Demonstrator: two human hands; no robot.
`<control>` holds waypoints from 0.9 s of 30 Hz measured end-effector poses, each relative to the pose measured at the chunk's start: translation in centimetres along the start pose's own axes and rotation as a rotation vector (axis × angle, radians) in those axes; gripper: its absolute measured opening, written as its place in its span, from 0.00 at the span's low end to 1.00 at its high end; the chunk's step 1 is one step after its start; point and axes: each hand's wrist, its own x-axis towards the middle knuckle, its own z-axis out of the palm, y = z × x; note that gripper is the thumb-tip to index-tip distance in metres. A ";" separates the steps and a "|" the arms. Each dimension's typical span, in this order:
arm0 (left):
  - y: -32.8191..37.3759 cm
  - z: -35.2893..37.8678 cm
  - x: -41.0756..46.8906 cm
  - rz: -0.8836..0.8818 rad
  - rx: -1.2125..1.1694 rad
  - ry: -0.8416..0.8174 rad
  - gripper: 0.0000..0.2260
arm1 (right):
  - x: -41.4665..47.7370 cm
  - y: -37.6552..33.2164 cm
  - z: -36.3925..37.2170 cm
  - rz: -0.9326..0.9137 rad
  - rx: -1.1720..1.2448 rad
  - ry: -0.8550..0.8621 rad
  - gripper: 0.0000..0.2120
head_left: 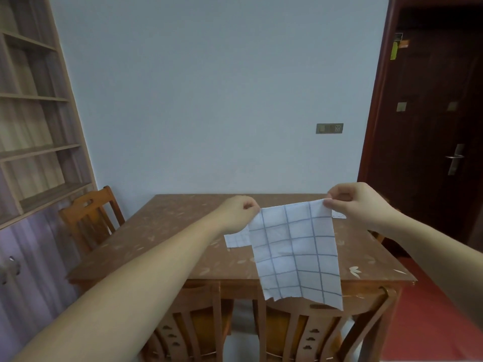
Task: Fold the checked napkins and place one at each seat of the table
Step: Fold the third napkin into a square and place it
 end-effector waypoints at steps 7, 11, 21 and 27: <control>2.7 1.5 0.6 0.119 -0.081 -0.080 0.12 | 0.0 -2.3 1.5 -0.005 0.164 -0.062 0.04; 4.4 2.3 1.1 0.174 -0.183 0.011 0.06 | 0.0 -2.8 2.0 -0.029 0.208 -0.050 0.03; 2.3 0.8 1.7 0.080 -0.513 0.060 0.05 | -0.5 -0.5 1.9 0.072 0.069 -0.394 0.12; 2.7 0.8 1.3 0.082 -0.605 -0.018 0.05 | -0.2 -1.2 2.2 0.033 0.076 -0.406 0.10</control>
